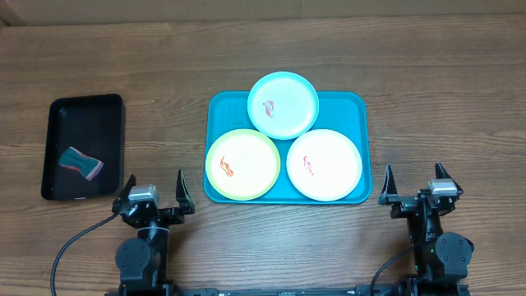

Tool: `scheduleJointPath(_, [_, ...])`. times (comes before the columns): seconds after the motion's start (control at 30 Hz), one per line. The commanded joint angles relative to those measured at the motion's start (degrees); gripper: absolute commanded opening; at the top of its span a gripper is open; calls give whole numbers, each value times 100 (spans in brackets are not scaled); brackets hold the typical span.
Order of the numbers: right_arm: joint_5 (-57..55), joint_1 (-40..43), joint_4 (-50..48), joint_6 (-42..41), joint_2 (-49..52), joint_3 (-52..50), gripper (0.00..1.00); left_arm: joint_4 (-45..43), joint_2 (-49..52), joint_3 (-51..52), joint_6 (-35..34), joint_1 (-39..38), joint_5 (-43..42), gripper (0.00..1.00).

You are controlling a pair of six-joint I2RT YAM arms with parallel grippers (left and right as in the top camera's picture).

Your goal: Clean dirty plates on tray and stack at the side

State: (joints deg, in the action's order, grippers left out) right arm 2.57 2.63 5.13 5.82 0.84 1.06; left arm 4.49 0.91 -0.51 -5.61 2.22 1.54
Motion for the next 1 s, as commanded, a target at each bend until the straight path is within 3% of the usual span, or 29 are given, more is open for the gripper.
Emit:
scheduleJointPath(0.0, [-15,22,-46,2,-68,-59,100,-15,-55,24,92,-37,-9,100])
scheduleJointPath(0.43, [-13,22,-46,2,-68,-59,100,-68,-55,24,76,-37,-17,100])
scheduleJointPath(0.6, [-13,22,-46,2,-68,-59,100,-90,-55,24,-1084,-37,-833,100])
scheduleJointPath(0.8, [-15,22,-46,2,-68,-59,100,-1091,-55,24,-2973,-37,-907,100])
scheduleJointPath(0.9, [-15,22,-46,2,-68,-59,100,-2490,-55,17,-2771,-37,-907,100])
scheduleJointPath(0.97, [-13,22,-46,2,-68,-59,100,-2828,-55,-66,-2487,-37,-885,100])
